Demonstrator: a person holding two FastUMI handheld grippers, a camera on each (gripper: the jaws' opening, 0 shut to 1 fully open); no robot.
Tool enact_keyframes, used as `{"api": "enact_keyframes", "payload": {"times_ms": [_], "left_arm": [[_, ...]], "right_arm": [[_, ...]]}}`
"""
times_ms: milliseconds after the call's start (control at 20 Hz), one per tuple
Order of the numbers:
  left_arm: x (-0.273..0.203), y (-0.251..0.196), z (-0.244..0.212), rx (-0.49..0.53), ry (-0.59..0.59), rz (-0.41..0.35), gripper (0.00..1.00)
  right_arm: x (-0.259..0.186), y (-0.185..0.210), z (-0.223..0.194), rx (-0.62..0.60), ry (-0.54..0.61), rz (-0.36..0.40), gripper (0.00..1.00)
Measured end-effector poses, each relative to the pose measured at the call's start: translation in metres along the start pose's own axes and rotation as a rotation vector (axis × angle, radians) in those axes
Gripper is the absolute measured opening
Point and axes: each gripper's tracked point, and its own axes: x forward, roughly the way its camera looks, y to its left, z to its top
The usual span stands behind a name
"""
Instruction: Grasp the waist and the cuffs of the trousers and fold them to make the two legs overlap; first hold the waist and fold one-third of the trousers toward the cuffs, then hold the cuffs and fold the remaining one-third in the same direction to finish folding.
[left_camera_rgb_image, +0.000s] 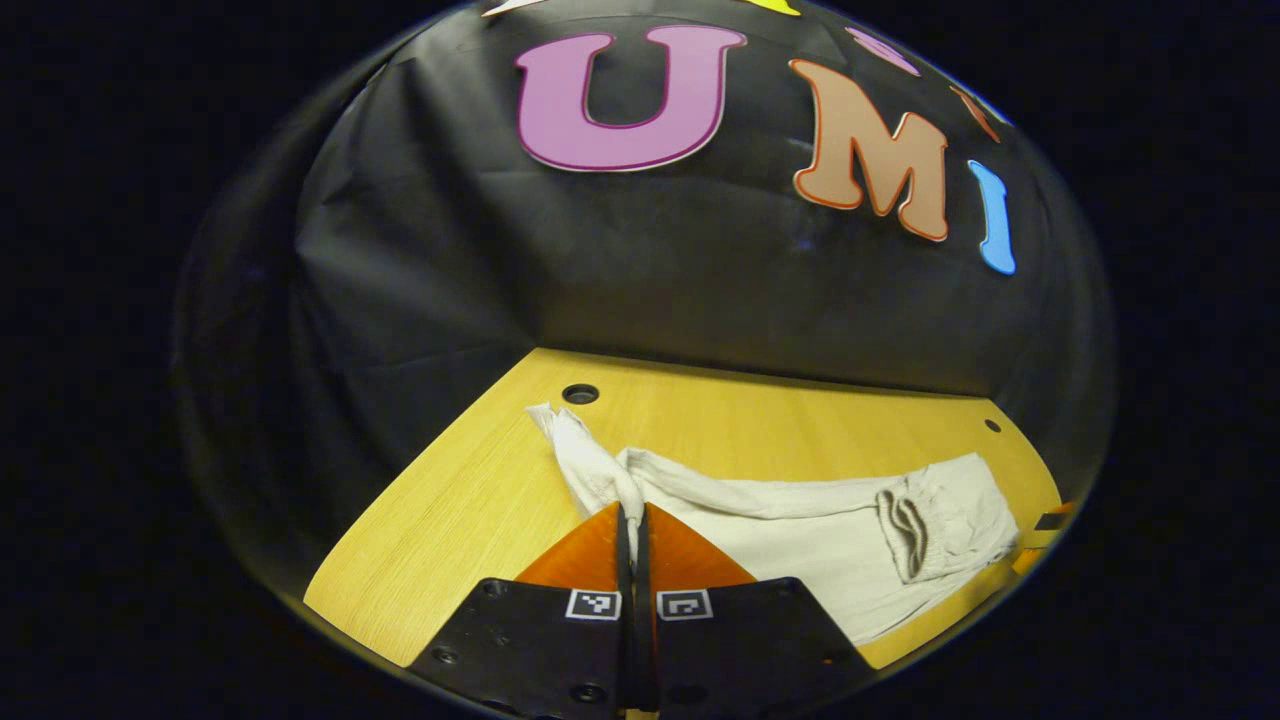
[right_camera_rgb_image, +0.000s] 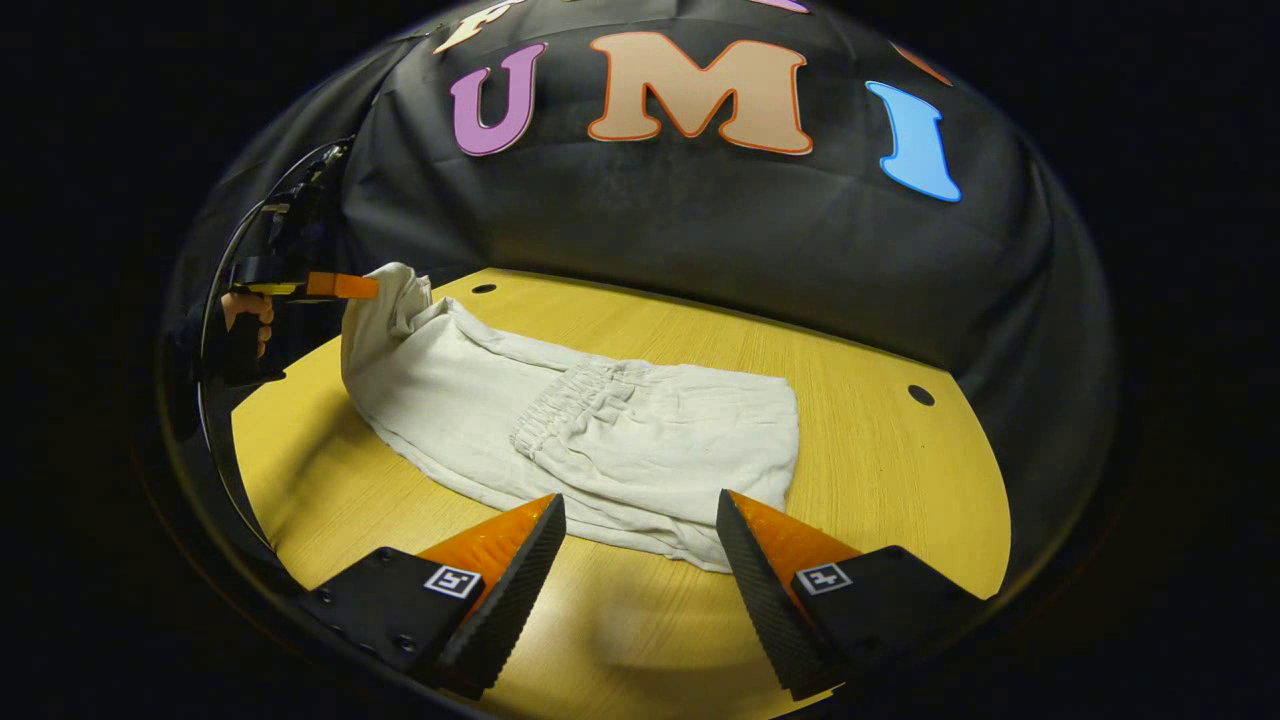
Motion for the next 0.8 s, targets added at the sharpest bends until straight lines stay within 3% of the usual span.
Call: {"api": "enact_keyframes", "payload": {"times_ms": [800], "left_arm": [[0.020, -0.191, 0.043, 0.151, -0.055, -0.308, 0.00]], "right_arm": [[-0.044, -0.071, -0.032, 0.139, -0.008, -0.142, 0.98]]}}
